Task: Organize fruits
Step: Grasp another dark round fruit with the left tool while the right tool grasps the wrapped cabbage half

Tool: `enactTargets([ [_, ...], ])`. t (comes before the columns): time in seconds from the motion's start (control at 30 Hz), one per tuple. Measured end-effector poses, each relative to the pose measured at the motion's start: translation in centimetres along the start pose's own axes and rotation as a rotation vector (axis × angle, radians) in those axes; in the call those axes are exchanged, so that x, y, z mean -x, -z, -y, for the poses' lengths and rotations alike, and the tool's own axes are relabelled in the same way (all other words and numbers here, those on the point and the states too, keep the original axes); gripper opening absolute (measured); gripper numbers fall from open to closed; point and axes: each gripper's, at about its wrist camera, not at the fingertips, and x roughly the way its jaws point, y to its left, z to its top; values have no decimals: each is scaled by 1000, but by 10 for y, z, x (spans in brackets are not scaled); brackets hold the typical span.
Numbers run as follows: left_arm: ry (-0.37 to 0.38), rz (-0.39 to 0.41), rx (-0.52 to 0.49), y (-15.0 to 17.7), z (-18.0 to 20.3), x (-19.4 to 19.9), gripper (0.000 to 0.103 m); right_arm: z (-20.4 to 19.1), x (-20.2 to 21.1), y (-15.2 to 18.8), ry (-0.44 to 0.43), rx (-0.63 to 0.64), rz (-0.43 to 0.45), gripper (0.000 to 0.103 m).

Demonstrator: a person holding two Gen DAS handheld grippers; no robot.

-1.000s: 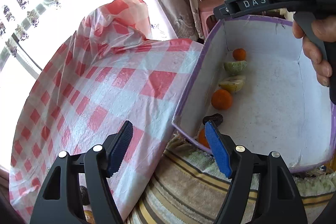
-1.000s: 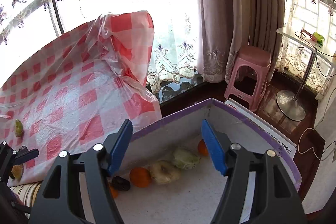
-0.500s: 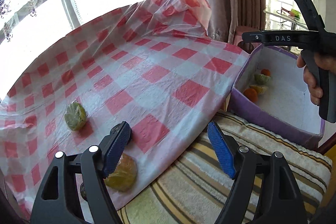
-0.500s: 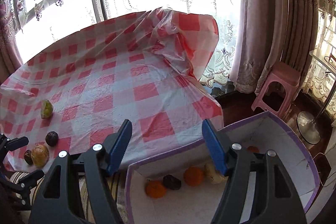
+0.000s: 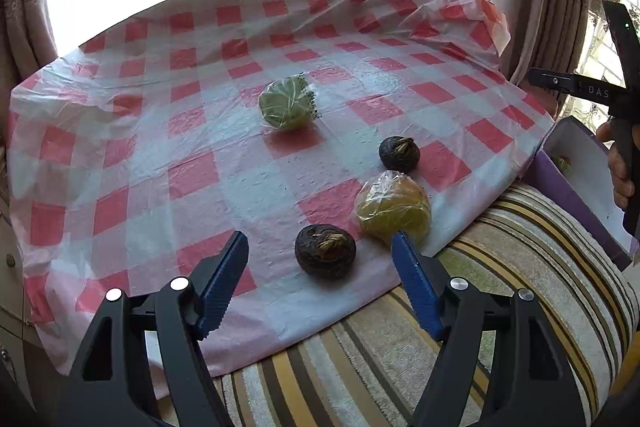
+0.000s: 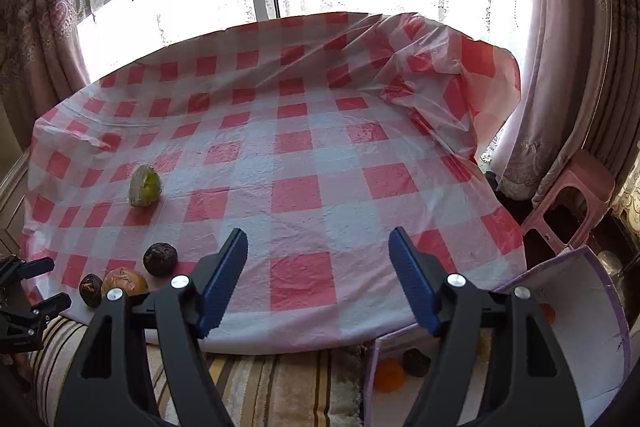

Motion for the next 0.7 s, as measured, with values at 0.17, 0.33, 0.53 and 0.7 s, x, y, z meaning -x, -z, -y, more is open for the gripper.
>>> enactTargets([
  [0.17,44,-42,20,5,-11,-9,59,-38,-10,-8,-11,101,-7,79],
  [0.33,61,-85,-37,6,0,-22,54,-83,-22,-16,-12,248,-13,85],
  [0.53,50,-120,-69,5,2,-36,50,-132,-45,-24,-31,362,-22,88],
  [0.7,26,-135,-115,4,7,-42,50,-163,-69,-28,-37,427,-40,92],
])
